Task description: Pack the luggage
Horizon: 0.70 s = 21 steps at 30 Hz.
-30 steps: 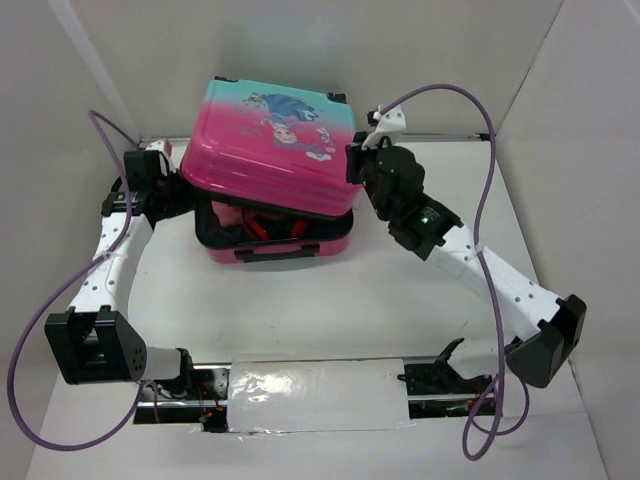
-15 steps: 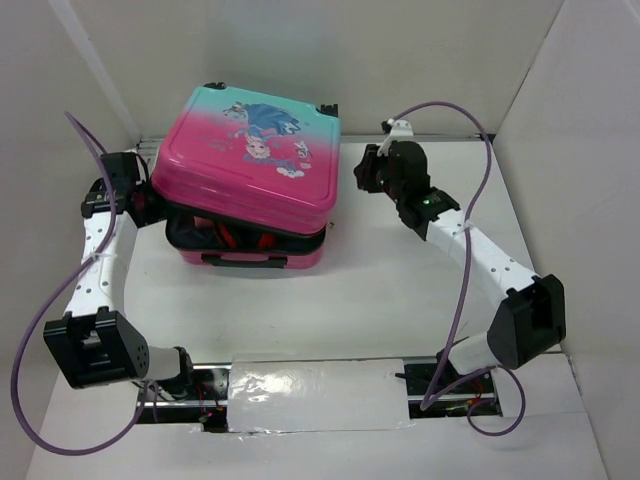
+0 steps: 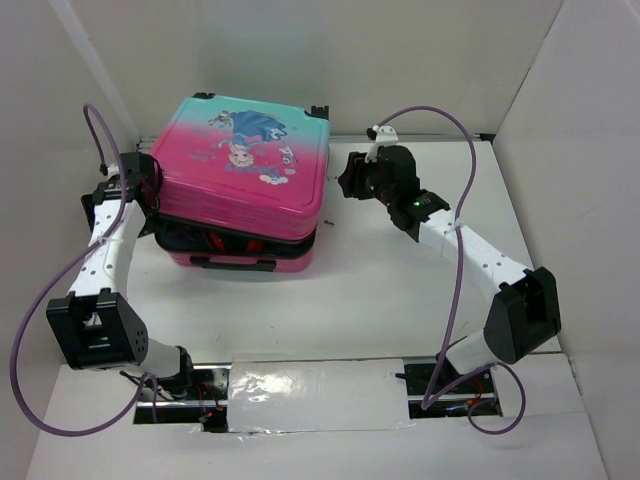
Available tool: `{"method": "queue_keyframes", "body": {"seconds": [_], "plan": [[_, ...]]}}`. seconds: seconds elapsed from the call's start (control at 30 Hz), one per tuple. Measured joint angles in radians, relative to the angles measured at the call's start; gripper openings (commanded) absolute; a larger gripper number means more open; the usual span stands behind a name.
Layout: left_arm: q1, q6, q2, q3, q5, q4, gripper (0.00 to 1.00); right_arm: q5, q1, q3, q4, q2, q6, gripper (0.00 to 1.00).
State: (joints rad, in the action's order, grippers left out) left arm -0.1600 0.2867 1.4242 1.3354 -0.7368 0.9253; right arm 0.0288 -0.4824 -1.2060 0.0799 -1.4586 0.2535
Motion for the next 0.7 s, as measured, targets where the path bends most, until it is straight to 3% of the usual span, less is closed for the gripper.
{"method": "queue_keyframes", "body": {"seconds": [0.2,0.5,0.7], "plan": [[0.006,0.048,-0.013,-0.057,0.022,-0.010,1.00,-0.061,0.029,0.000,-0.014,-0.018,0.024,0.55],[-0.002,0.079,0.036,-0.173,0.162,-0.178,0.99,-0.105,0.057,0.000,-0.022,-0.029,0.049,0.58],[0.083,0.099,0.027,-0.226,0.175,-0.230,1.00,-0.126,0.107,0.002,-0.028,-0.036,0.072,0.59]]}}
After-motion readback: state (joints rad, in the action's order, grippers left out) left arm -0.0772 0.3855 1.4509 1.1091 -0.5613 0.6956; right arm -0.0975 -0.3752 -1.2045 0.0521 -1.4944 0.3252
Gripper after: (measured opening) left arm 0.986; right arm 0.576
